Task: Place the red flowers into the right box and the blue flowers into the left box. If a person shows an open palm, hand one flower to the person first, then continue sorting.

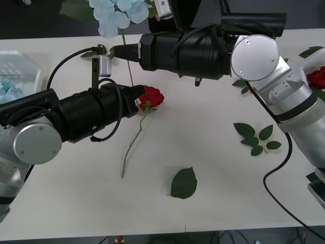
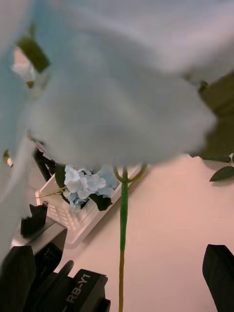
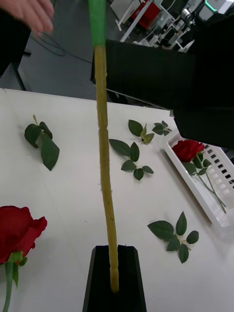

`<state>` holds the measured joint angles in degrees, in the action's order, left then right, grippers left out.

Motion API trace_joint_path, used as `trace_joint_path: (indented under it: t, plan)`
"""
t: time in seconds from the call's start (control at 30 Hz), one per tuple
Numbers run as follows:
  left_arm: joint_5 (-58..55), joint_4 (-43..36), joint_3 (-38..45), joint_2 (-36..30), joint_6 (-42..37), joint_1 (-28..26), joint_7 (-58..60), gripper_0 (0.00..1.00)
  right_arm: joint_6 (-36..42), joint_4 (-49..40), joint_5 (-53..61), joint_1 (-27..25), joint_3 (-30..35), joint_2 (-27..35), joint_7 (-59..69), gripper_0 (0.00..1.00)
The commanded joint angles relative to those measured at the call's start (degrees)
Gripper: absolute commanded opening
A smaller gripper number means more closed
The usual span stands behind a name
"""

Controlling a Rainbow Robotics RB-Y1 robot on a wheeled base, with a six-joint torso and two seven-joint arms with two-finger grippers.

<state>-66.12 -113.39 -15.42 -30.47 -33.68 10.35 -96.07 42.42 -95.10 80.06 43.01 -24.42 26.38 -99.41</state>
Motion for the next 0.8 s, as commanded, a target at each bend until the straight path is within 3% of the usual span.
trace_joint_path:
  t: [0.03, 0.17, 0.57, 0.8]
  plan:
    - [-1.7, -0.9, 3.0, -2.6, 0.9, 1.5, 1.5, 0.0, 8.4, 0.6, 1.9, 2.6, 4.6, 2.3, -2.1, 1.0]
    - [-3.3, -0.9, 3.8, -3.0, 0.9, 1.5, 1.3, 0.0, 14.6, 3.1, 5.2, 2.5, 8.0, 3.7, -7.0, 1.0]
    - [-3.3, -0.9, 4.3, -3.5, 1.2, 1.5, 1.5, 0.0, 23.1, 9.5, 16.5, 2.5, 6.6, 16.4, -23.6, 1.0]
    - [-3.2, -0.8, 4.3, -3.5, 1.3, 1.4, 1.4, 0.0, 27.6, 14.6, 22.7, 2.5, 6.7, 19.1, -32.5, 1.0]
